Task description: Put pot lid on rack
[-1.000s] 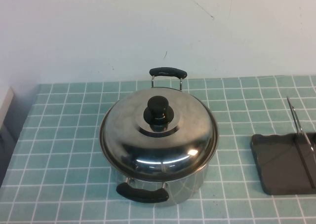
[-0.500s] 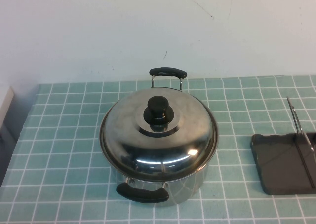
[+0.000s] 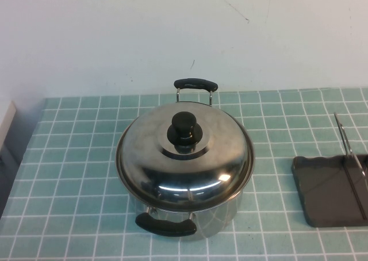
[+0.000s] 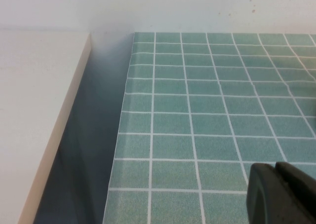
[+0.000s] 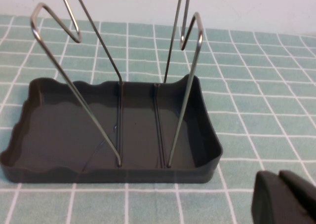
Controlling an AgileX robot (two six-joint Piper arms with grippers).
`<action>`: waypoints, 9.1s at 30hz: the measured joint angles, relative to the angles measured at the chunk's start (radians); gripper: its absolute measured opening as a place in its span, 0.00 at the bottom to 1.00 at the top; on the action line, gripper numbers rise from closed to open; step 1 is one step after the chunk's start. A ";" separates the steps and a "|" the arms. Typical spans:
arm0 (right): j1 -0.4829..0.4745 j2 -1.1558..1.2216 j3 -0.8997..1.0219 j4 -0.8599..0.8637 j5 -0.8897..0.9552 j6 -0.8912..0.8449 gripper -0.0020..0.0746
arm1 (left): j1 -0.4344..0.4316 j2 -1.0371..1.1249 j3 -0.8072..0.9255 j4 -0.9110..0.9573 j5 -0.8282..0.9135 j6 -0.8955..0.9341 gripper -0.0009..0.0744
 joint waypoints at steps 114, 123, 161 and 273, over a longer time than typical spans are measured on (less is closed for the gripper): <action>0.000 0.000 0.006 0.393 -0.042 0.194 0.02 | -0.478 1.663 -0.697 0.408 -1.377 -0.457 0.44; 0.000 0.000 0.006 0.595 -0.089 0.236 0.02 | -0.478 1.564 -0.697 0.475 -1.424 -0.814 0.44; 0.092 0.883 -0.565 1.868 0.309 -0.992 0.46 | -0.543 1.647 -1.017 0.698 -1.437 -1.149 0.44; 0.094 1.228 -0.774 0.960 0.124 -1.000 0.37 | -0.329 1.098 -0.928 1.805 -0.647 -1.542 0.01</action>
